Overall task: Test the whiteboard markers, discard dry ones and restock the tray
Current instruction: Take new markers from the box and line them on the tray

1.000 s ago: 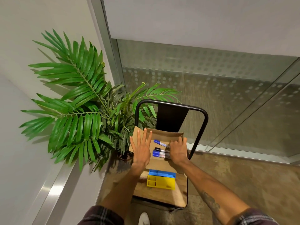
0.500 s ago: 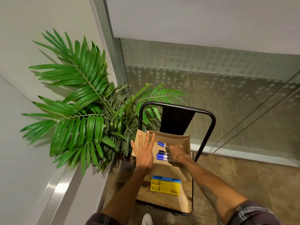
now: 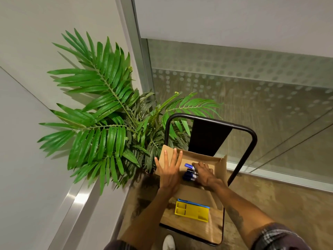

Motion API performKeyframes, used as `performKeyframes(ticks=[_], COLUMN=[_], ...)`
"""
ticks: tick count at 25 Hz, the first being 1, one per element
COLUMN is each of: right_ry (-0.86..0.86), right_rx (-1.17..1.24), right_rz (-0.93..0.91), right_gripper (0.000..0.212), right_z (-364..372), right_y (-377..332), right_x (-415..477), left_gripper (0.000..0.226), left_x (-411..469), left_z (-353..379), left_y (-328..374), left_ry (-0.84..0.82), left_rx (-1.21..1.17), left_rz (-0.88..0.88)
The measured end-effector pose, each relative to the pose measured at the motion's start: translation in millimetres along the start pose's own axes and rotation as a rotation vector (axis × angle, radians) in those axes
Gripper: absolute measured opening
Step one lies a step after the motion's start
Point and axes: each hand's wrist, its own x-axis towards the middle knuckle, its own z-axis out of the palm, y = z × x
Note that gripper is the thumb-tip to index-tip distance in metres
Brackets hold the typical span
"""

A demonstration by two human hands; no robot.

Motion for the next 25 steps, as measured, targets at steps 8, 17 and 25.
performKeyframes(ticks=[8,17,25], right_ry=[-0.130,-0.059,0.018], right_rx=[-0.149,-0.269,-0.221], right_rz=[-0.055,-0.138,-0.028], right_gripper=[0.084,0.081,0.079], right_z=[-2,11,25], right_y=[5,3,-1], right_x=[2,4,9], left_gripper=[0.067,0.092,0.067], left_x=[-7,-11,-11], left_z=[-8,-3,-8], left_y=[5,5,-2], left_ry=[-0.031,-0.149,-0.223], left_rx=[0.033,0.063,-0.009], left_rz=[-0.022,-0.045,-0.046])
